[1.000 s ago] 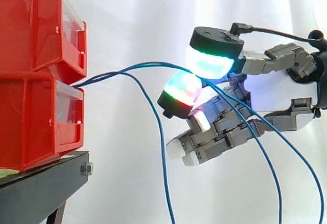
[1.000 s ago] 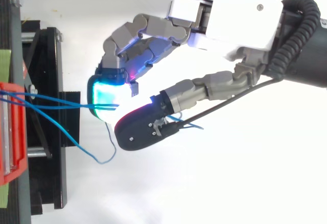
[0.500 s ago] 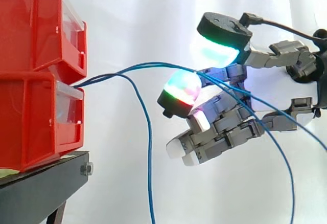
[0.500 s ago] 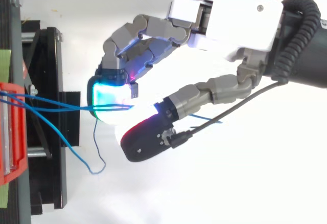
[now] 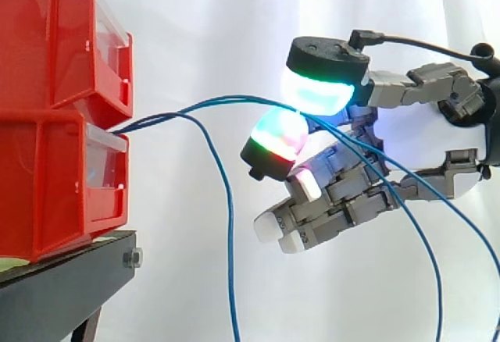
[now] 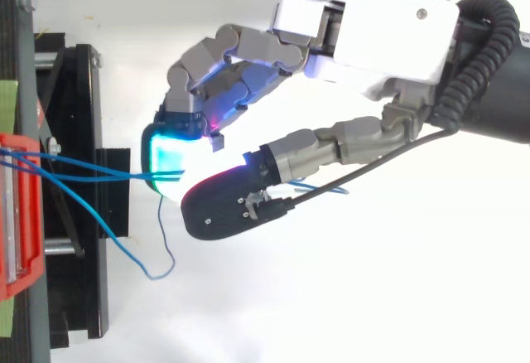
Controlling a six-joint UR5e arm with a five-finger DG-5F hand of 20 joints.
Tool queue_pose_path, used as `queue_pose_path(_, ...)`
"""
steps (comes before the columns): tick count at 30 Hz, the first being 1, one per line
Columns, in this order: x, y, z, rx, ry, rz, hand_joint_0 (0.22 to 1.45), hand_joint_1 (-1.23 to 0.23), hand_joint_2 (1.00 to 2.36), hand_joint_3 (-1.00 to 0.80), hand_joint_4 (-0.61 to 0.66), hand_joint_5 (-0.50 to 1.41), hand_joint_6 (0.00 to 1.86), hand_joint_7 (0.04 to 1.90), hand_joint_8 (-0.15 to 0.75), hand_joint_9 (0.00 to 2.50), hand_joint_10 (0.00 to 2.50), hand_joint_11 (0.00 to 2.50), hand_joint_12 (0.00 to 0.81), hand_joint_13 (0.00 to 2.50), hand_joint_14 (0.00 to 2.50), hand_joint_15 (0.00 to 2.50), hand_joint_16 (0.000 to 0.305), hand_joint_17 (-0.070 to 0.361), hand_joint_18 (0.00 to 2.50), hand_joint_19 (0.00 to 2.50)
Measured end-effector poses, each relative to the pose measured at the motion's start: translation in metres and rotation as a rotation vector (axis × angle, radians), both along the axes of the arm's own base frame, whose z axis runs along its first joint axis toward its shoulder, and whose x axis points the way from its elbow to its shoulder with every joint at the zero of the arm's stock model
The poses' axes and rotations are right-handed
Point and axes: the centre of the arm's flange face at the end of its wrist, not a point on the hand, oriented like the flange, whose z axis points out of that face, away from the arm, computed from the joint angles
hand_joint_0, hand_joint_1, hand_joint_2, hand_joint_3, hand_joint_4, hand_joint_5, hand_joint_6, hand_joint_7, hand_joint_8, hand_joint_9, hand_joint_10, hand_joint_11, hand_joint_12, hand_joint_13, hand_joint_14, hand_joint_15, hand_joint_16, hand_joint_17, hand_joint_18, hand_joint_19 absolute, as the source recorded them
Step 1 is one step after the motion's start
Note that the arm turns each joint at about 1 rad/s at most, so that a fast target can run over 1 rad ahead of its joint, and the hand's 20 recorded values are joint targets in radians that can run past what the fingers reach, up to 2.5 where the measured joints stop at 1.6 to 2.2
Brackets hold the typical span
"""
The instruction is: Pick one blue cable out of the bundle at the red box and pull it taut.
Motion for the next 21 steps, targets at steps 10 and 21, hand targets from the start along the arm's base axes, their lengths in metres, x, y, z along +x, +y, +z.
queue_pose_path(10, 0.0, -0.0001, -0.0002, 0.0, 0.0, -0.001, 0.79, -0.81, 1.0, -0.5, -0.11, -0.2, 0.94, 1.07, 0.303, 0.83, 0.01, 1.0, 0.383, 0.58, 0.01, 0.3, 0.054, 0.121, 0.5, 0.04)
queue_pose_path(21, 0.0002, 0.0009, 0.0001, 0.001, 0.0, 0.0, 0.8, -0.83, 1.0, -0.5, -0.14, -0.22, 0.95, 1.02, 0.197, 0.79, 0.01, 0.95, 0.362, 0.58, 0.01, 0.27, 0.051, 0.114, 0.51, 0.0)
